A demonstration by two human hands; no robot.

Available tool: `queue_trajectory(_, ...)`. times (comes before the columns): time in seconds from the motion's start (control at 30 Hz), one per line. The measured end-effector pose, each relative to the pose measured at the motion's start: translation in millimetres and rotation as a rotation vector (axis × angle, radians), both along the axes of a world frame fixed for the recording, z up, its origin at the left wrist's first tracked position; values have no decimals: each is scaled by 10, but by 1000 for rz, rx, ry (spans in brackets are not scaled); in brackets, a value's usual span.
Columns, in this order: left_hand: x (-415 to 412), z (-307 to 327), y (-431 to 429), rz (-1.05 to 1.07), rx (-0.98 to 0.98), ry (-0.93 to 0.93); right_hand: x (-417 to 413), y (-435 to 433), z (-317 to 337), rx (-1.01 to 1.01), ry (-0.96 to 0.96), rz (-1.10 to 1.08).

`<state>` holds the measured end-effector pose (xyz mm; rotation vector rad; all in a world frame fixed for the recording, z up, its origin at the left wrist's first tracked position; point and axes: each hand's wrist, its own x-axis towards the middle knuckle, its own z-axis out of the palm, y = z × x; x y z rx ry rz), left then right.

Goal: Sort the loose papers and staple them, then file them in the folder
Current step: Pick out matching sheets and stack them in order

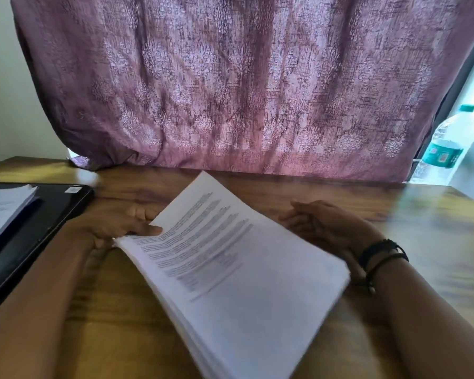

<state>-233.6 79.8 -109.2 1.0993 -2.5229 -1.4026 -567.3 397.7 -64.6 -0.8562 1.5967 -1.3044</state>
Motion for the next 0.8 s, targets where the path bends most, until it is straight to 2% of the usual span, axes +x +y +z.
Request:
queue_trajectory(0.07,-122,254,456,-119,-39,-41,143,-27,57,16,-35,106)
queue_trajectory(0.17,-288,508,924,-324,148,-30,376,-121,28,-30,89,191)
queue_trajectory(0.23,-312,590,1061,-386,234,0,529,-184,-3,-95,200,171)
queue_trajectory(0.47,-324,601,1125,-345,282,20,676,-233,8,-182,199,144)
queue_trajectory(0.6,-333,583,1109,-365,292,9,728,-247,-4,-113,172,146)
queue_trajectory(0.8,-330,587,1123,-347,306,34,724,-266,35,-145,155,109)
